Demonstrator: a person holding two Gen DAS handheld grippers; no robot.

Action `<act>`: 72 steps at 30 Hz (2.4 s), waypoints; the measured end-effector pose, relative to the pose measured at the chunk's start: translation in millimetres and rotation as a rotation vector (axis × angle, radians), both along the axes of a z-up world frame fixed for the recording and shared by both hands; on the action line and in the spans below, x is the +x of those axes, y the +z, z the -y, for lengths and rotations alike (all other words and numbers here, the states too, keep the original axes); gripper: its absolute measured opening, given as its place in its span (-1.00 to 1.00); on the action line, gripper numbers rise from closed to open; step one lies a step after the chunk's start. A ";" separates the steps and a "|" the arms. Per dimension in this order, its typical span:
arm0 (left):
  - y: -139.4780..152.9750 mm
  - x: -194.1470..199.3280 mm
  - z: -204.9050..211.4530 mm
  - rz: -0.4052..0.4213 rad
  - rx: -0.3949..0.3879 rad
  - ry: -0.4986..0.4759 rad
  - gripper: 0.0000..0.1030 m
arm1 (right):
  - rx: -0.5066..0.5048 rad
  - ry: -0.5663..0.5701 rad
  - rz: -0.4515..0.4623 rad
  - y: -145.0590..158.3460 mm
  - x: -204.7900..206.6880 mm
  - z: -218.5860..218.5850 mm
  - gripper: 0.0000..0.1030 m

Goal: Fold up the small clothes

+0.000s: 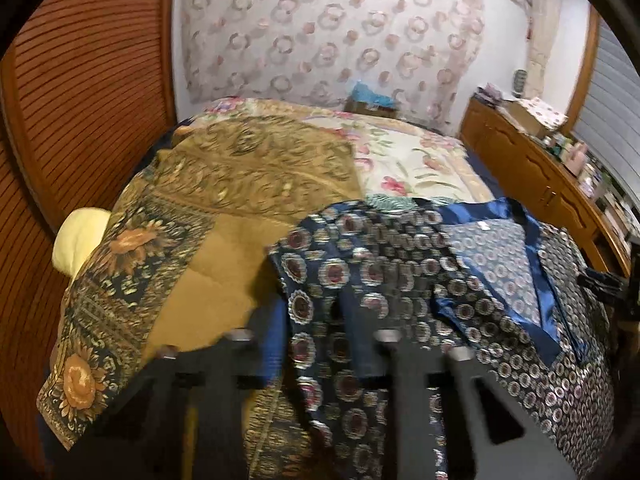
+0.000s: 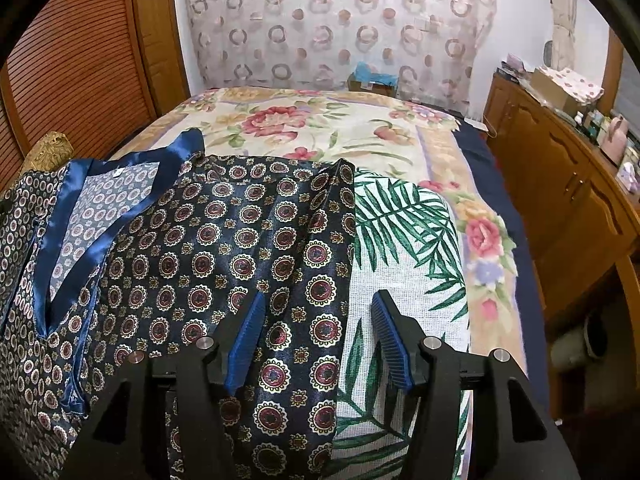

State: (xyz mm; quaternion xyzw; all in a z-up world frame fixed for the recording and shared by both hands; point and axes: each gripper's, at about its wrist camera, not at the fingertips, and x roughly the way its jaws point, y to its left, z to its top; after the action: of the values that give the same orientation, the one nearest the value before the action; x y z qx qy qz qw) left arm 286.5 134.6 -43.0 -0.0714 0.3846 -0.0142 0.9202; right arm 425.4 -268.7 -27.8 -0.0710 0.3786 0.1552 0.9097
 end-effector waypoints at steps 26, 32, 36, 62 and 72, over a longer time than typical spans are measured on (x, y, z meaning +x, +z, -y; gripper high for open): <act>13.7 -12.1 21.4 0.078 0.085 -0.046 -0.94 | -0.003 0.011 -0.005 1.3 5.4 1.1 0.13; 33.7 -25.5 33.6 0.135 0.062 -0.080 -0.96 | 0.024 0.003 -0.045 5.1 35.5 4.8 0.13; 41.9 -32.7 45.5 0.152 0.055 -0.111 -0.96 | 0.027 0.019 -0.062 5.5 51.3 2.0 0.01; 90.0 -185.6 58.6 0.312 -0.016 -0.179 -0.97 | 0.161 0.091 0.206 60.2 -138.0 49.4 -0.98; 94.5 -277.2 43.9 0.339 0.007 -0.137 -0.97 | 0.139 0.128 0.247 66.6 -255.6 78.3 -0.98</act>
State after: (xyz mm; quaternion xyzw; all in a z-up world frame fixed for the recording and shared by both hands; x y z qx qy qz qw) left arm 9.3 90.8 51.5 -0.0386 0.2277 -0.0872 0.9690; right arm 169.9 -346.9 38.7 -0.0505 0.2467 0.2286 0.9404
